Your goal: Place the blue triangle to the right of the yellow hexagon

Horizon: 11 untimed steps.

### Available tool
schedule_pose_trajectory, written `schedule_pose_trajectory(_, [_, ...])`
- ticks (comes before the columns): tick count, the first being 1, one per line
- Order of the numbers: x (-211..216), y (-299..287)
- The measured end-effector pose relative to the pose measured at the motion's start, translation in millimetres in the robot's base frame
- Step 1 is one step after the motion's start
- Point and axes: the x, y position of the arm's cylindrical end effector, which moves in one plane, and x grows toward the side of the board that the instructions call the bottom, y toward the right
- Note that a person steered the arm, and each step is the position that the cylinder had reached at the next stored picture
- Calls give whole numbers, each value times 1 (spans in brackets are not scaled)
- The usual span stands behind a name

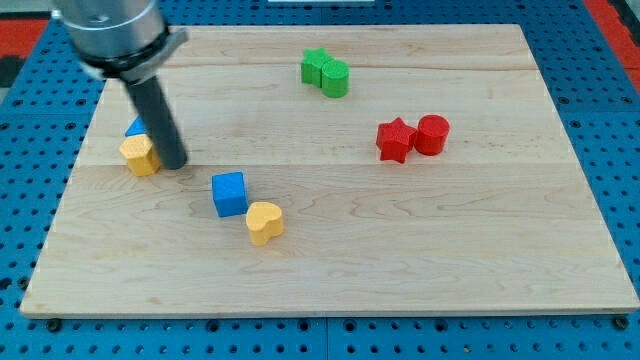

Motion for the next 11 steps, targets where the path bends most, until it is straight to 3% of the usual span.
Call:
schedule_pose_trajectory(1, [-84,-11])
schedule_pose_trajectory(2, [-98,-99])
schedule_pose_trajectory(4, [-60,-98])
schedule_pose_trajectory(5, [-53,-42])
schedule_pose_trajectory(6, [-50,-95])
schedule_pose_trajectory(7, [-54,-90])
schedule_pose_trajectory(8, [-22,-39])
schedule_pose_trajectory(10, [-13,10])
schedule_pose_trajectory(11, [-29,-9])
